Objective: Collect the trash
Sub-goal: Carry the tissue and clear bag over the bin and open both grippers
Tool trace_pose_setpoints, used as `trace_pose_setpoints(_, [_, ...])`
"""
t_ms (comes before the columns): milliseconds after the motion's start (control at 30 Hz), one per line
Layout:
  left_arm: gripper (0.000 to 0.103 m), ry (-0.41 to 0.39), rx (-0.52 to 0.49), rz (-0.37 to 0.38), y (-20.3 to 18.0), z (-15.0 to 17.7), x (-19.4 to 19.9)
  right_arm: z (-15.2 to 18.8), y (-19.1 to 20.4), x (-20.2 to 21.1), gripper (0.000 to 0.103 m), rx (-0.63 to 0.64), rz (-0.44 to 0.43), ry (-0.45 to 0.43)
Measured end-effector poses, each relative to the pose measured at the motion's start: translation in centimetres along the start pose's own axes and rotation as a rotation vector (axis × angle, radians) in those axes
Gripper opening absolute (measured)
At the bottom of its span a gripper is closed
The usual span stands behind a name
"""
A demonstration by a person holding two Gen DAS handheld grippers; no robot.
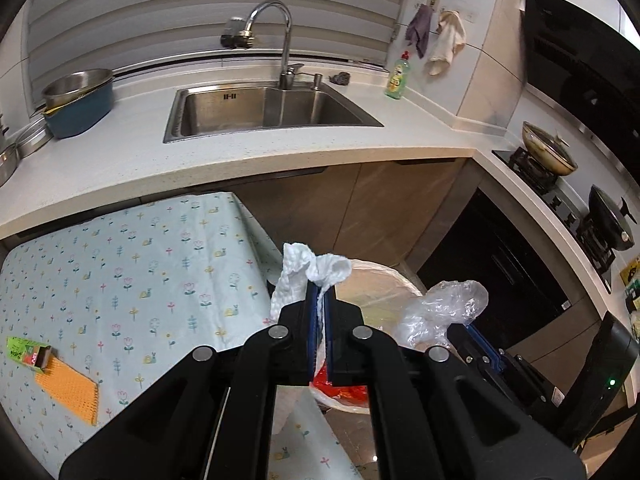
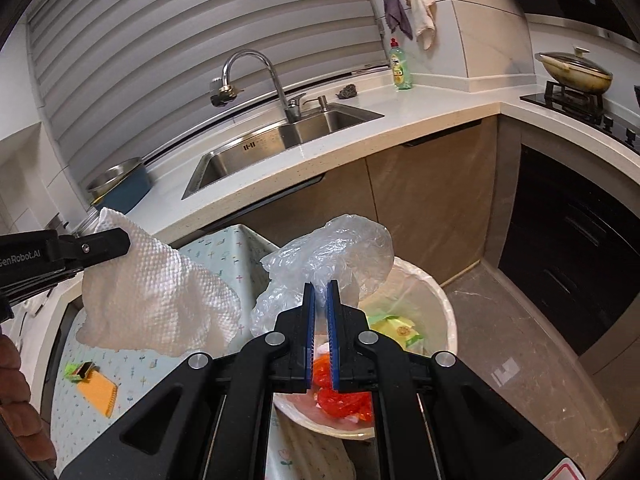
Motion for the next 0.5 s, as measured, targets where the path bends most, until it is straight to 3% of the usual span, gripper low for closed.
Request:
trace_pose_setpoints(300, [0.006, 0.06, -0.046, 0.045, -3.7, 1.4, -2.3, 0.3, -3.1, 1.0, 0.006, -0.021, 0.035, -0.006])
trace_pose_setpoints(467, [0.022, 0.058, -0.032, 0.002, -2.7, 1.7, -2.9, 0.4, -2.9, 0.5, 0.006, -0.018, 0.027, 0.004])
trace_pose_setpoints(500, [0.03, 0.054, -0.025, -0.007, -2.4, 1.6, -2.9, 0.4, -2.7, 0.3, 0.006, -0.015, 0.025, 0.006])
Point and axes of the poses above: each gripper's, at about its wrist camera, not at the fingertips, and x roughly against the way its jaws point, y to its left, z to its underside, the point moved 5 cm from there along -x, roughly the way its jaws point, and after that the axes turned 6 degrees about -z, right-handed, at the moved point
